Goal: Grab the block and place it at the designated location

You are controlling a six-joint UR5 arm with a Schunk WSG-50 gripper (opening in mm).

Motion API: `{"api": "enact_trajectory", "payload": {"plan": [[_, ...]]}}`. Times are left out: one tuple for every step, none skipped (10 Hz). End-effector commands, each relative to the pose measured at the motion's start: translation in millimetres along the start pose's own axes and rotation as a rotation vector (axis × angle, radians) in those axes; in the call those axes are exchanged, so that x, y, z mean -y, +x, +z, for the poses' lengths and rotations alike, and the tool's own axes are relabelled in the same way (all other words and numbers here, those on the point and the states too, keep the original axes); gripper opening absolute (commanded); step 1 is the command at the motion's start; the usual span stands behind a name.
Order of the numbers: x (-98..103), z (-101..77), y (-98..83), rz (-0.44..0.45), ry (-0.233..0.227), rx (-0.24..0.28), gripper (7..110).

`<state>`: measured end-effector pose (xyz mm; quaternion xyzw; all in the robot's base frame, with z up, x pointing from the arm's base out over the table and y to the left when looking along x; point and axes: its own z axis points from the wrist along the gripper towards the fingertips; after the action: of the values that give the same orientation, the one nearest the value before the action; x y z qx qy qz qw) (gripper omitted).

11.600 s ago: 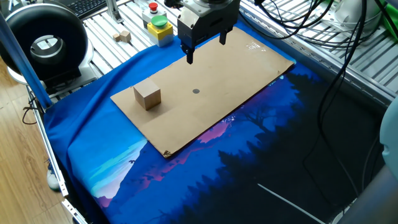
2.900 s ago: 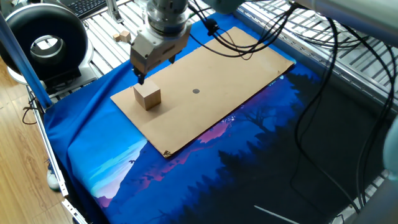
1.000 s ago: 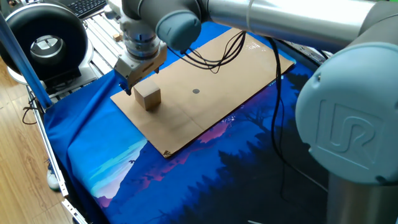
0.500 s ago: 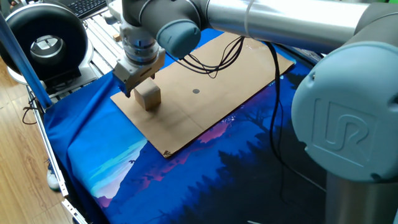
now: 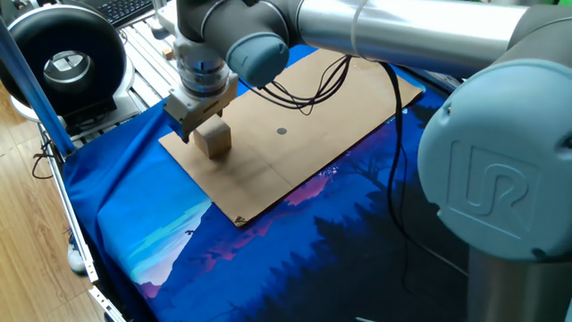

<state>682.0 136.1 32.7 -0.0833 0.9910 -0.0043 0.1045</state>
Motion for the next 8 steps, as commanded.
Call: {"api": "enact_trajectory", "payload": {"plan": [[4.5, 2.7, 7.6, -0.013, 0.004, 0.001, 88], [2.1, 2.7, 7.3, -0.012, -0.005, 0.003, 88], [-0.5, 3.1, 7.6, 0.012, -0.009, 0.000, 88], [5.2, 2.2, 13.2, 0.050, 0.025, -0.032, 44], [4.1, 1.6, 14.7, 0.079, 0.028, -0.046, 44], [-0.8, 1.3, 11.0, 0.080, 0.008, -0.032, 44], [-5.6, -0.4, 8.7, 0.078, -0.007, -0.030, 44], [-6.0, -1.0, 7.7, 0.076, -0.004, -0.032, 7]]}}
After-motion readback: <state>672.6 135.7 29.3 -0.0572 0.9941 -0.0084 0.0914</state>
